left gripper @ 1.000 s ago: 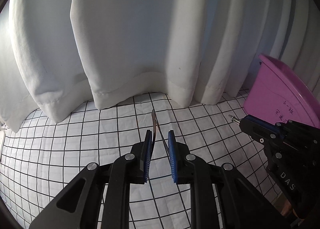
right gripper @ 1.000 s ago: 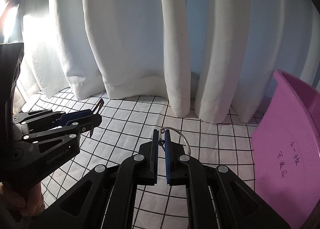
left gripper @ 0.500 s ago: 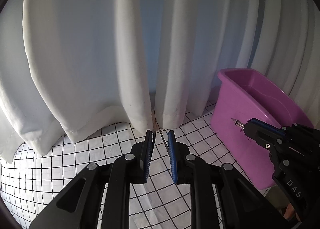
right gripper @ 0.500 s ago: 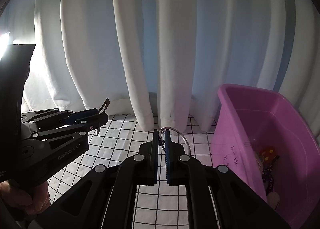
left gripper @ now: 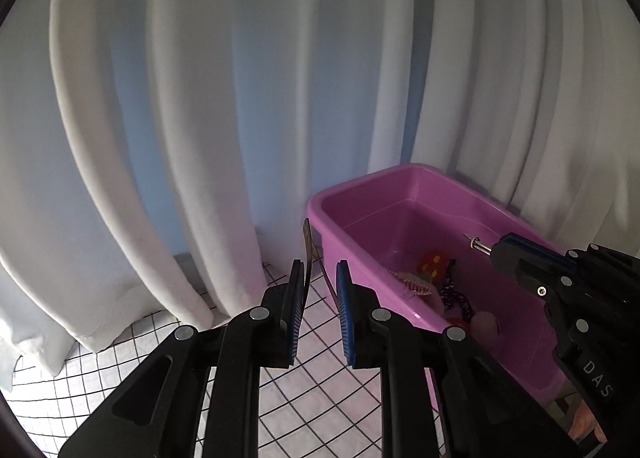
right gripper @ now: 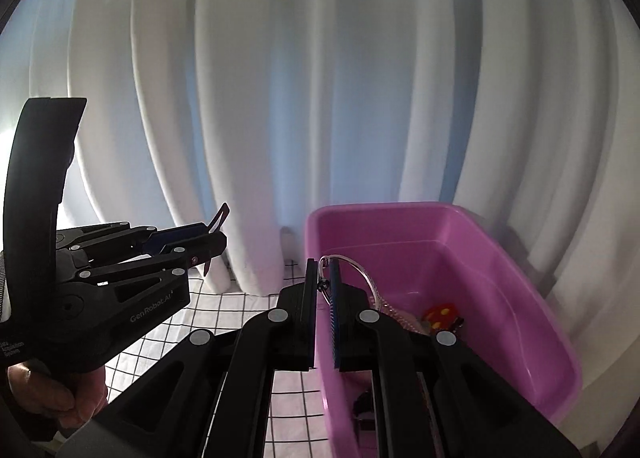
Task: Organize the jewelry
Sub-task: 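Carry the hair clip in the left tool while the right tool carries the bangle to the tub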
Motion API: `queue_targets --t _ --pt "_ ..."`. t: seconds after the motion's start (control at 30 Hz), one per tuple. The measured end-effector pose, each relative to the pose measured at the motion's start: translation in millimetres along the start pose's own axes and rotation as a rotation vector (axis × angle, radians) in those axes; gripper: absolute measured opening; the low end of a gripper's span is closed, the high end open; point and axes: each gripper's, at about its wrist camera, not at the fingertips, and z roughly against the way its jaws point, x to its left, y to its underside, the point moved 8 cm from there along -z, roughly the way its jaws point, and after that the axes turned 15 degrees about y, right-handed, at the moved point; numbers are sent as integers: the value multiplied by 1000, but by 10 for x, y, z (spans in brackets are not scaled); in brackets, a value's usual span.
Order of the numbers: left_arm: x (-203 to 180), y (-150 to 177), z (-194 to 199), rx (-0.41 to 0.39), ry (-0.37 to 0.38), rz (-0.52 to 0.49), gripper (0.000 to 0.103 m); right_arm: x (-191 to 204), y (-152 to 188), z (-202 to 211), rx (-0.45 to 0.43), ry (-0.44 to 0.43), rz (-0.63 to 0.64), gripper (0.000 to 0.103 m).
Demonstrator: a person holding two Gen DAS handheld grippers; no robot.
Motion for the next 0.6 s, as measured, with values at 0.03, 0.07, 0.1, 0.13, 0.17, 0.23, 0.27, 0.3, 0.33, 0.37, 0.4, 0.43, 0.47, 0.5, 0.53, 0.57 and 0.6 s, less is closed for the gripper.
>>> queue_targets --t 0.03,0.07,0.1,0.13,0.17,0.23,0.27,0.3,0.33,0.37,0.4,0.43,0.47,0.5,0.53,0.57,0.6 --pt "-64 -32 -45 3 10 -5 17 -82 2 -7 3 11 -7 6" --pt "-126 -60 -93 7 21 -8 17 -172 7 -11 4 24 -15 6" --pt "-199 -76 -134 12 30 -11 17 -257 15 -12 5 35 -22 6" --pt "-261 -99 -183 17 36 -14 17 -348 25 0 7 44 -30 6" --pt "-322 -120 -232 22 44 -17 17 -419 35 -3 8 53 -36 6" --pt "-438 -153 -325 30 59 -23 17 -563 63 -28 17 71 -48 6" --pt "-493 -167 -372 37 62 -28 17 -632 80 -45 23 78 -57 6" --pt "-537 -176 -420 43 65 -31 17 -668 125 -22 29 83 -64 6" --pt "-575 -182 -473 50 68 -33 17 -730 141 -49 35 88 -71 6" --pt "-610 -184 -517 58 72 -35 17 -793 149 -90 41 93 -77 6" --pt "-645 -186 -559 64 75 -37 17 -838 162 -127 48 96 -81 6" --pt "-676 -191 -598 68 75 -39 17 -879 183 -156 56 99 -85 6" --pt "-704 -191 -627 73 73 -43 17 -917 202 -179 61 102 -88 6" --pt "-731 -190 -661 77 70 -49 17 -938 217 -205 65 101 -92 6" --pt "-754 -189 -693 80 67 -54 17 -967 237 -228 72 102 -95 6" --pt "-775 -183 -726 84 66 -57 17 -994 256 -251 78 104 -96 6" --pt "-785 -171 -758 91 66 -57 17 -1011 269 -283 86 103 -97 6"
